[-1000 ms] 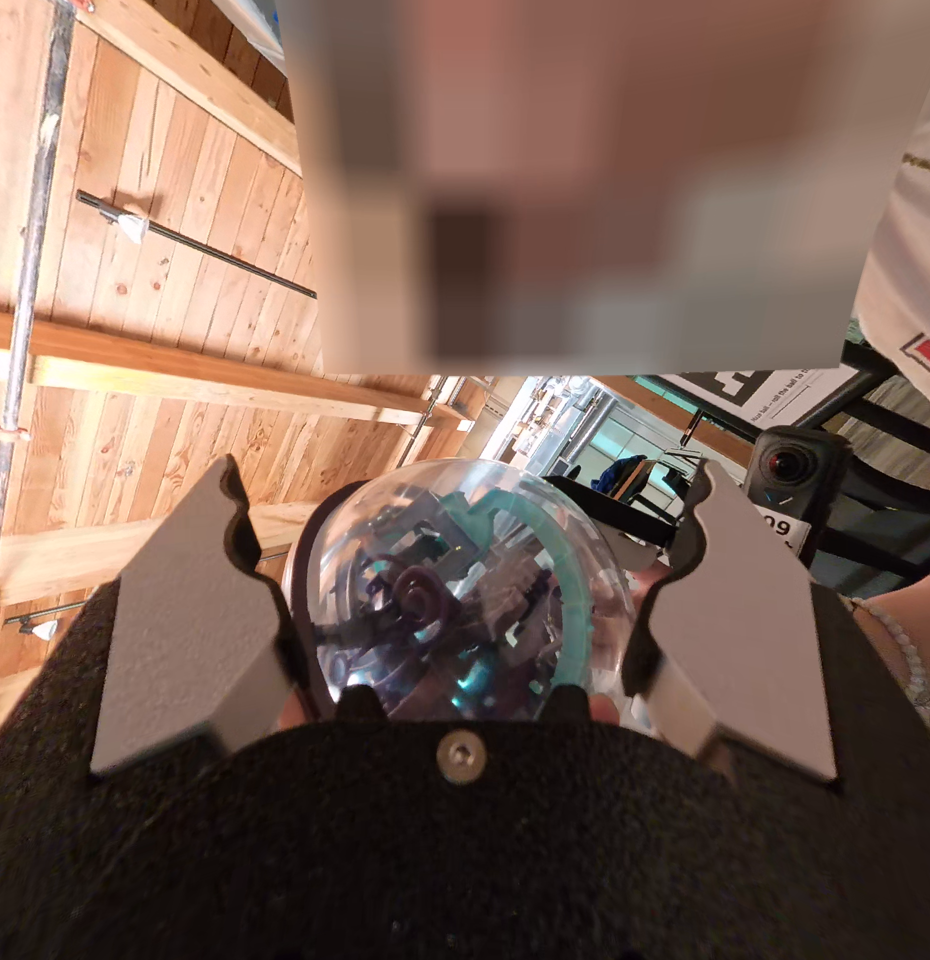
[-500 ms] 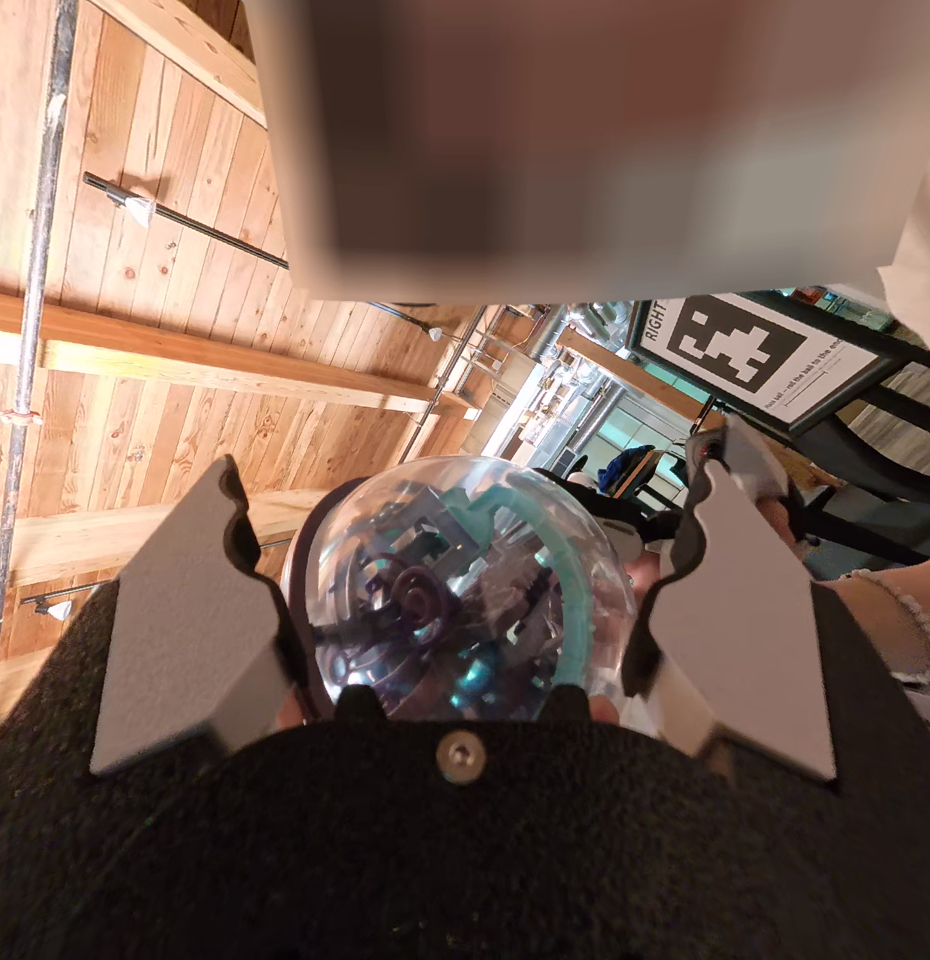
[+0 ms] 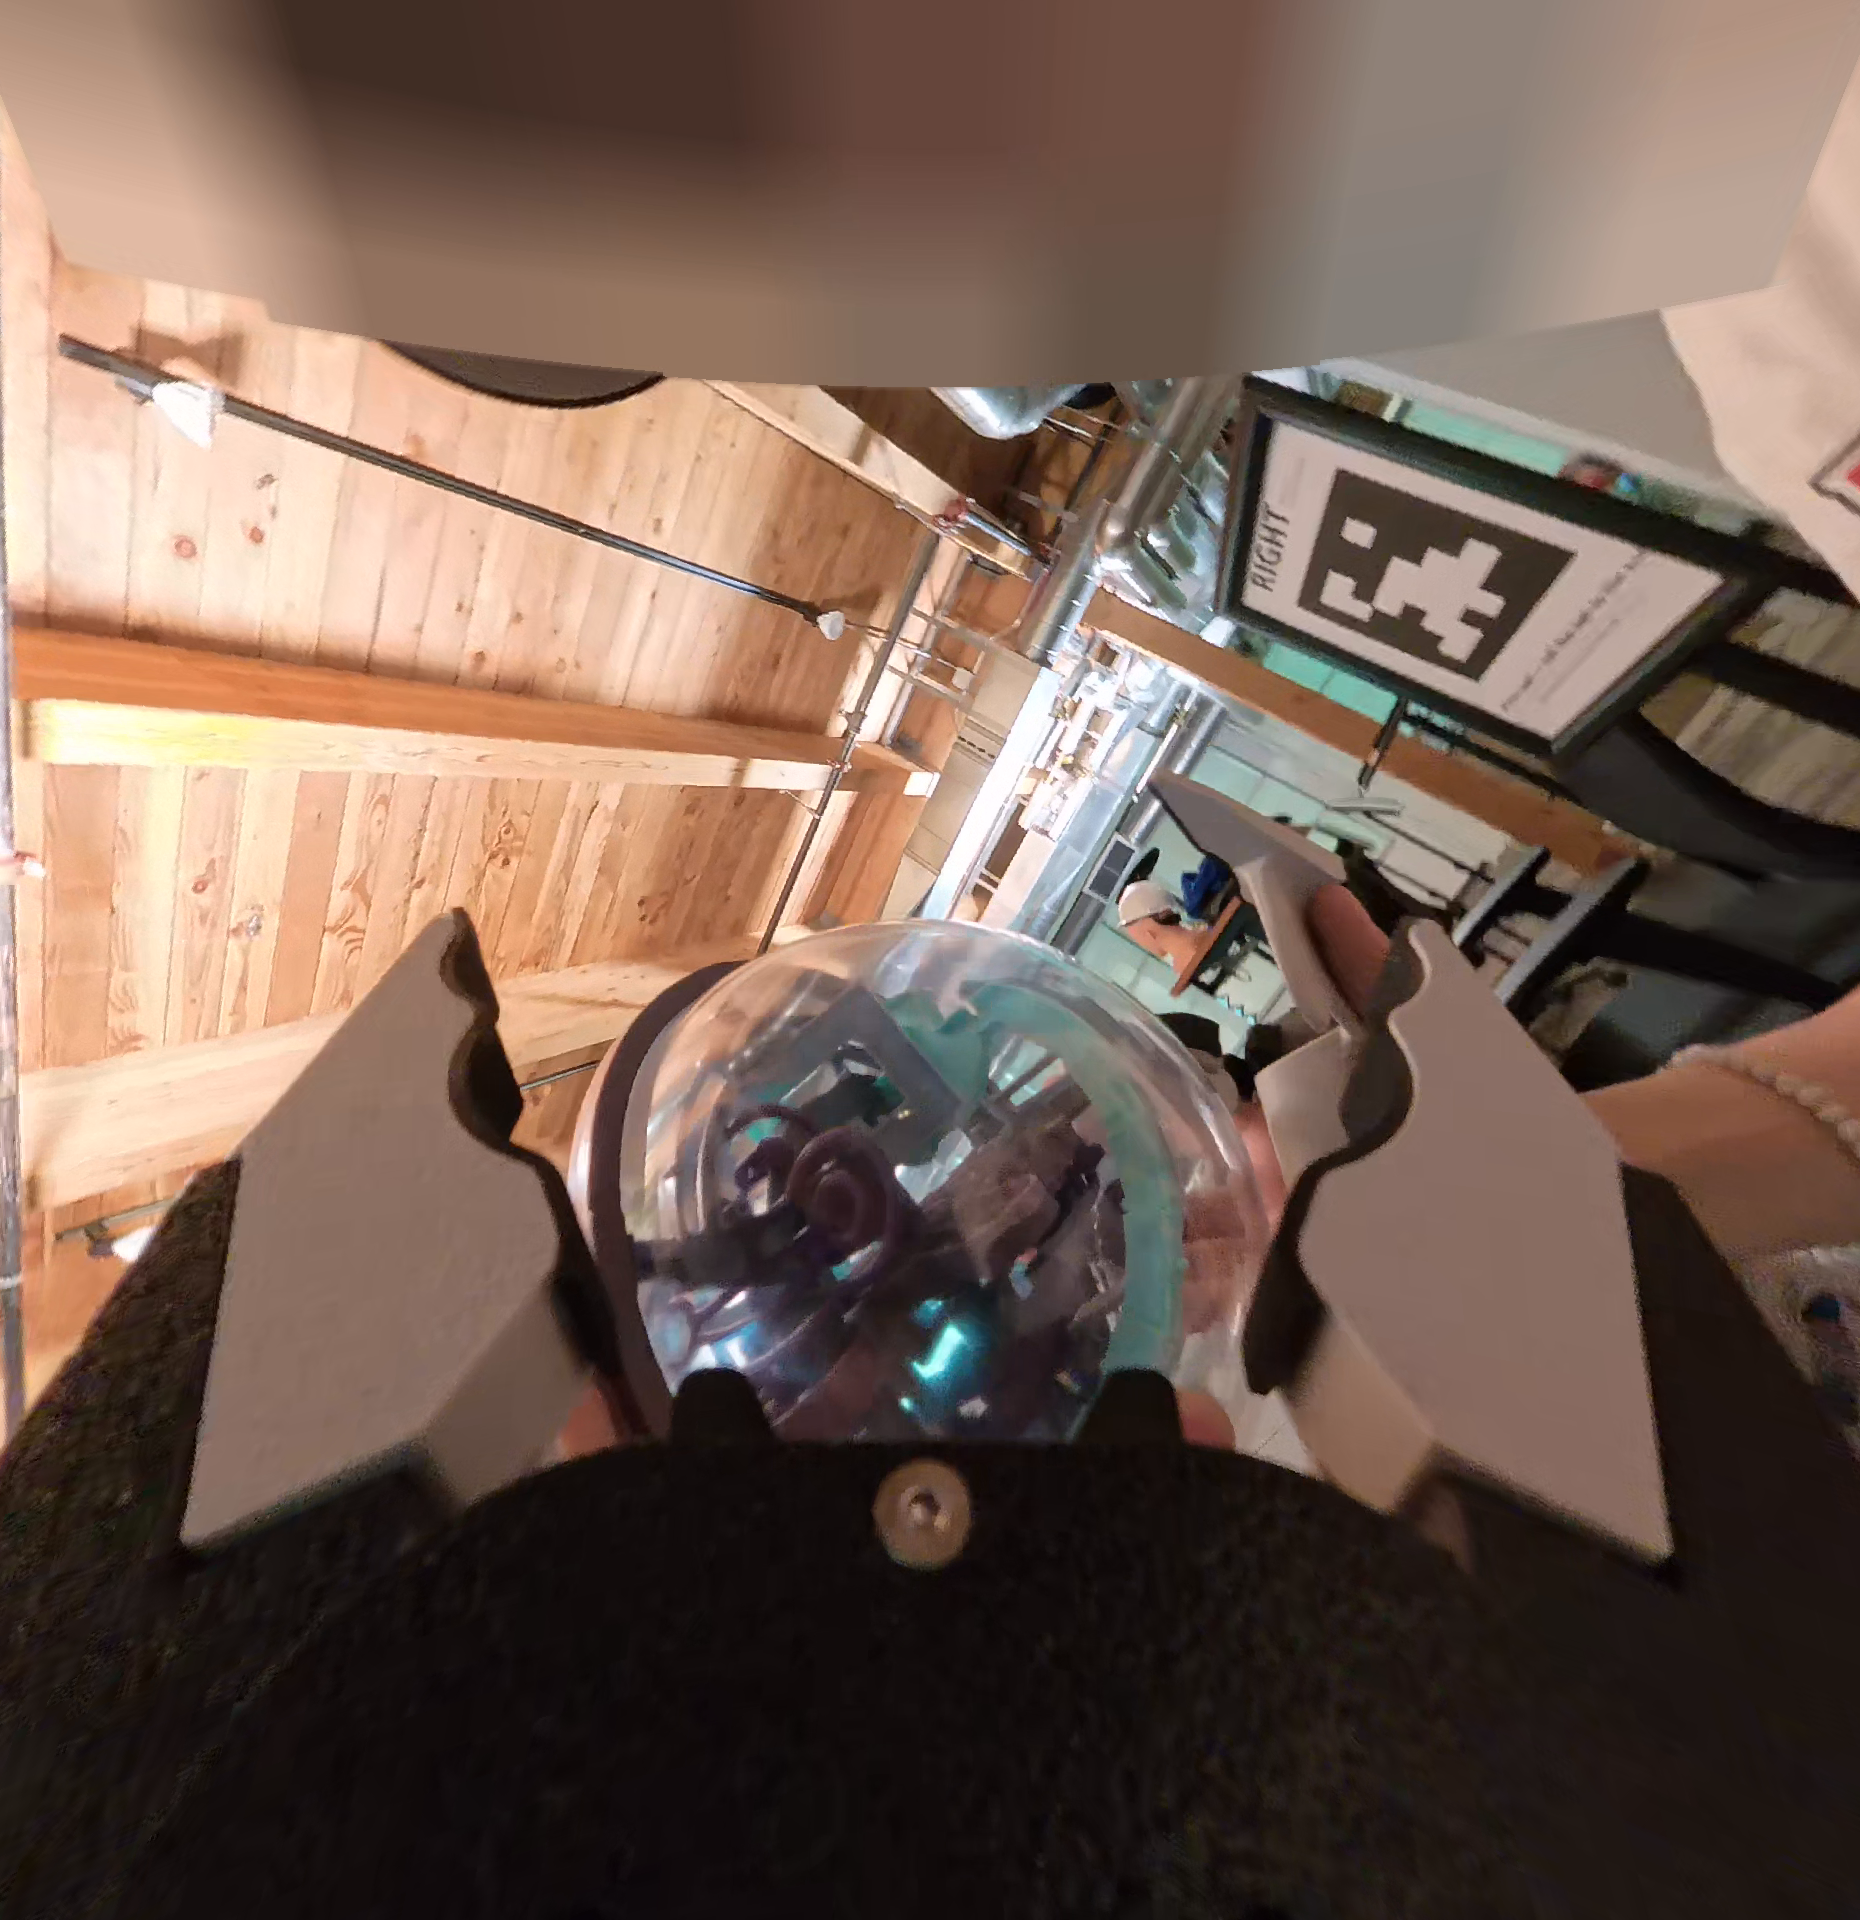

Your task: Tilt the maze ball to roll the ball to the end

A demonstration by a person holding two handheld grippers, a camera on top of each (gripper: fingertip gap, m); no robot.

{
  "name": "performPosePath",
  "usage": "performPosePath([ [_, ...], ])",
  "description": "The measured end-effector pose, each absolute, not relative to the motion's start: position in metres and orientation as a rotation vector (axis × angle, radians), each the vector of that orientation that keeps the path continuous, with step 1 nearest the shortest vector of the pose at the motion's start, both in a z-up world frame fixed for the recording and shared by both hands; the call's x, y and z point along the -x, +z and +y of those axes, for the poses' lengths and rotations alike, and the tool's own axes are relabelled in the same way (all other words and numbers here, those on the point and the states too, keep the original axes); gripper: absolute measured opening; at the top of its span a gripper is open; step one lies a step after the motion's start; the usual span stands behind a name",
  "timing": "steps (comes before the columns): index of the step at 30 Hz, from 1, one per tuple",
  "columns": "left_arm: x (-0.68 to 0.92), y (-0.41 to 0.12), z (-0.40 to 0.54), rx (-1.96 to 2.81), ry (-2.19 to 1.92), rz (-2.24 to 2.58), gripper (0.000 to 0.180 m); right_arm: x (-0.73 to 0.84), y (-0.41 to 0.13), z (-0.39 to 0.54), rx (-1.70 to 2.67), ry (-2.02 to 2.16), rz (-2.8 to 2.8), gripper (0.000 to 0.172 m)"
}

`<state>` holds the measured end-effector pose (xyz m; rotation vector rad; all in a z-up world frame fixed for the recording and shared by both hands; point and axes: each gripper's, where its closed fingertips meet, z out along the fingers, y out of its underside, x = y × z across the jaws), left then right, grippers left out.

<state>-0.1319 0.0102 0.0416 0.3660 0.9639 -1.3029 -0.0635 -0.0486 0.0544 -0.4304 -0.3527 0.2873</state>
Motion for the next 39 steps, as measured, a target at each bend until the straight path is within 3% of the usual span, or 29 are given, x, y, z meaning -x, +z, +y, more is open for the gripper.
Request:
performPosePath([
  [23,0.115,0.015,-0.018,-0.498,-0.897,1.074,0.157,0.056,0.045,-0.026,0.545,0.26,-0.374,0.117],
  [28,0.09,0.024,0.005,-0.279,-0.906,1.108,0.157,0.04,0.035,0.002,0.668,0.201,-0.271,0.121],
  [33,0.034,0.013,0.059,0.271,-1.012,1.255,0.157,0.016,0.005,0.048,0.932,0.27,-0.129,0.126],
  [39,0.013,-0.004,0.103,0.612,-1.317,1.229,0.155,-0.005,0.0,0.051,0.943,0.375,0.021,0.11],
])
